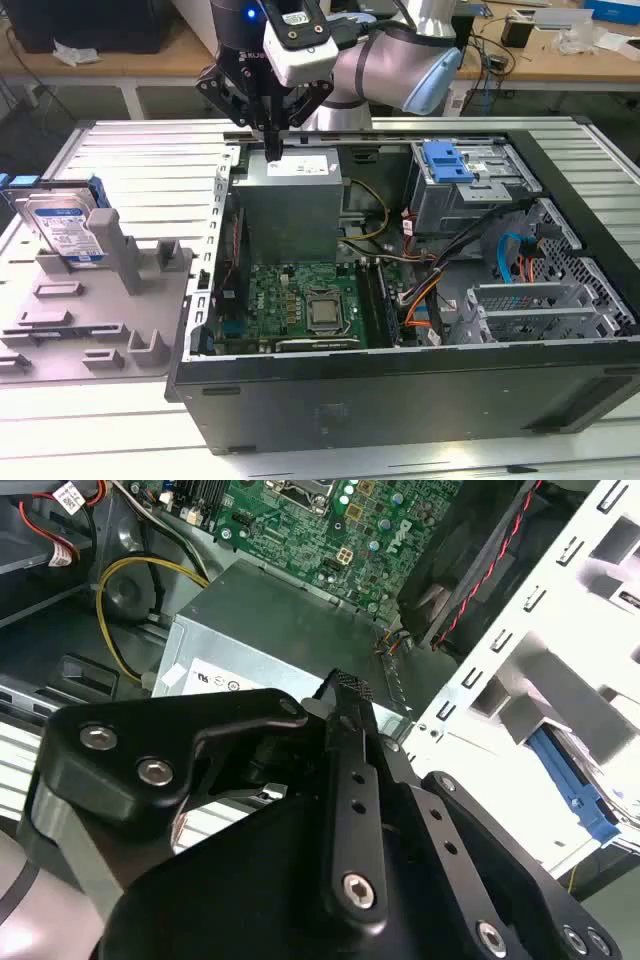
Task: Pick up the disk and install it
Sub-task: 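Reach for the disk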
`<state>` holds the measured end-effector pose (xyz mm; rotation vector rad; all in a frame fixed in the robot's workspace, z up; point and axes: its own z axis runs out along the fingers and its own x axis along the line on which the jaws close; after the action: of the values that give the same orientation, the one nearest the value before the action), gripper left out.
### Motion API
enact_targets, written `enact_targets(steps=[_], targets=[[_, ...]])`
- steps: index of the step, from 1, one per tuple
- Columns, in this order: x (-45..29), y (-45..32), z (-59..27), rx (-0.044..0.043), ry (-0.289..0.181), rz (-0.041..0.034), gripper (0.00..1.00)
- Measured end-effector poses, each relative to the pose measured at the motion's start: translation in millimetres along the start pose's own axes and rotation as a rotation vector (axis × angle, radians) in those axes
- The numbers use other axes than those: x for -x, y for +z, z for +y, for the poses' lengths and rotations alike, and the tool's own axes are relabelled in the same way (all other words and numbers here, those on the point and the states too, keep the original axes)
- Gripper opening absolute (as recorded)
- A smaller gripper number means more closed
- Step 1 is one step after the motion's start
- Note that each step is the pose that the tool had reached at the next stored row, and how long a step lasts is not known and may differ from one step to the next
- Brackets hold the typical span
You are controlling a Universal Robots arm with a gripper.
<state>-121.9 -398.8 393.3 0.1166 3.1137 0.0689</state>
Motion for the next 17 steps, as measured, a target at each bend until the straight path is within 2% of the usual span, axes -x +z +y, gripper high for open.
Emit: enact_targets(steps=[14, 16, 17], targets=[[-0.2, 0.0, 0.0, 0.0000, 0.000, 0.0000, 0.11], [-3.0, 0.0, -0.2, -0.0001, 0.000, 0.0001, 0.11], [-7.1, 0.0, -0.4, 0.0000, 0.001, 0.0000, 0.11]])
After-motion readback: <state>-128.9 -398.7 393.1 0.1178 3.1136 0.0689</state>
